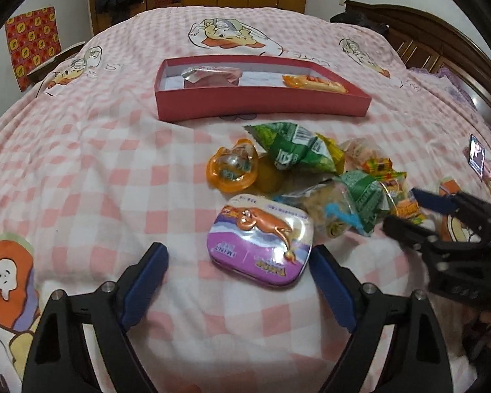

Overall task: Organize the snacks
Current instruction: 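Grasp the purple tin with the left tool while the right tool grasps a candy strip, then carry the purple tin and candy strip toward the red box with both tools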

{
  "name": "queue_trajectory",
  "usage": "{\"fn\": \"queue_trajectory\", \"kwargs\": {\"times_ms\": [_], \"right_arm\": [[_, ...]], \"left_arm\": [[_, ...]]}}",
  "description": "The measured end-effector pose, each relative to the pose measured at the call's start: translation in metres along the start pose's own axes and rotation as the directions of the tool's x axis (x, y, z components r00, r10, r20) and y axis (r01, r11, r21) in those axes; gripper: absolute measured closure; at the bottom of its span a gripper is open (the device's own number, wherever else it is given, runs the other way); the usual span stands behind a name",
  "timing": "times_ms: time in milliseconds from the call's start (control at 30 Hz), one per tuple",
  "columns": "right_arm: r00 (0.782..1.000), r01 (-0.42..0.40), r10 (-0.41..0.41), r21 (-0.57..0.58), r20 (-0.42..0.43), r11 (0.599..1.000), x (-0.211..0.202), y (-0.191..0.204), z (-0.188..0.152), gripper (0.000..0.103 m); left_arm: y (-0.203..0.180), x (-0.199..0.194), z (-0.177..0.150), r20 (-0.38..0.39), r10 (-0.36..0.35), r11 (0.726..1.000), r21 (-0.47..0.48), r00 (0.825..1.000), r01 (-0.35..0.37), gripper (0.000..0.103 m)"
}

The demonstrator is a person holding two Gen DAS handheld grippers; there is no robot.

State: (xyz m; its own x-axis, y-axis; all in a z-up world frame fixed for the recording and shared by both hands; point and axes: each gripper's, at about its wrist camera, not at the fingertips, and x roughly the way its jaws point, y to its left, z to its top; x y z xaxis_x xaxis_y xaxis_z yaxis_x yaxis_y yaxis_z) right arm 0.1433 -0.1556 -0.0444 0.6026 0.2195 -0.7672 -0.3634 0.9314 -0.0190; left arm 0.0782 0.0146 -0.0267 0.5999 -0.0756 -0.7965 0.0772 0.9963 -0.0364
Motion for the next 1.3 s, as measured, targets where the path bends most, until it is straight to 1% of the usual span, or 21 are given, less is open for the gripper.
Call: {"fn": "queue_trajectory", "kwargs": {"times_ms": [33,67,100,167,233,400,533,600,733,967,1200,1300], "right_arm": [[1.000,0.023,-0.023,-0.011,-0.009,1.000,0.005,0.003,-0.002,0.045],[0.999,0.042,-0.042,-0.021,-0.018,0.999,0.010,0.005,-0.004,0.054],[0.999,0.043,-0.044,-0.030,-0.019,0.999,0.012,0.006,-0.006,0.056],[0.999,0.048,-0.048,-0.038,-0.004,0.998,0.010,0.008,-0.007,0.056],[0.999,0.035,-0.034,-0.042,0.025,0.998,0.004,0.009,-0.007,0.057],[0.997,-0.008,0.011,-0.028,0.083,1.000,-0.008,0.009,-0.012,0.057],[0.990,-0.030,0.030,-0.002,0.136,1.000,-0.017,0.003,-0.011,0.057],[0.988,-0.040,0.039,0.008,0.148,0.999,-0.019,0.001,-0.011,0.057],[0.987,-0.053,0.049,0.019,0.152,0.998,-0.018,-0.001,-0.011,0.058],[0.986,-0.064,0.063,0.000,0.152,0.998,-0.017,0.002,-0.013,0.058],[0.981,-0.114,0.112,0.004,0.155,0.993,-0.016,0.000,-0.013,0.058],[0.982,-0.115,0.113,0.007,0.151,0.993,-0.015,0.000,-0.013,0.058]], "left_arm": [[-0.001,0.002,0.000,-0.005,-0.008,1.000,0.004,1.000,0.008,0.017],[0.000,0.002,0.000,-0.003,-0.013,1.000,0.005,1.000,0.013,0.029],[0.000,0.001,0.000,0.000,-0.014,1.000,0.002,1.000,0.014,0.037],[0.003,-0.001,-0.001,0.010,-0.019,1.000,-0.014,1.000,0.019,0.037],[0.004,-0.002,-0.002,0.018,-0.018,1.000,-0.023,1.000,0.019,0.038],[0.000,-0.005,-0.007,0.043,0.013,1.000,-0.012,0.999,-0.012,0.038],[0.004,-0.008,-0.009,0.062,0.000,0.999,-0.032,0.998,0.002,0.037],[0.005,-0.009,-0.010,0.066,-0.004,0.999,-0.041,0.998,0.006,0.037],[0.006,-0.010,-0.011,0.074,-0.003,0.999,-0.044,0.997,0.006,0.037],[0.006,-0.010,-0.012,0.079,-0.008,0.999,-0.043,0.997,0.011,0.037],[0.005,-0.009,-0.013,0.083,0.004,0.999,-0.032,0.997,-0.001,0.038],[0.004,-0.010,-0.013,0.088,0.005,0.999,-0.034,0.996,-0.002,0.038]]}}
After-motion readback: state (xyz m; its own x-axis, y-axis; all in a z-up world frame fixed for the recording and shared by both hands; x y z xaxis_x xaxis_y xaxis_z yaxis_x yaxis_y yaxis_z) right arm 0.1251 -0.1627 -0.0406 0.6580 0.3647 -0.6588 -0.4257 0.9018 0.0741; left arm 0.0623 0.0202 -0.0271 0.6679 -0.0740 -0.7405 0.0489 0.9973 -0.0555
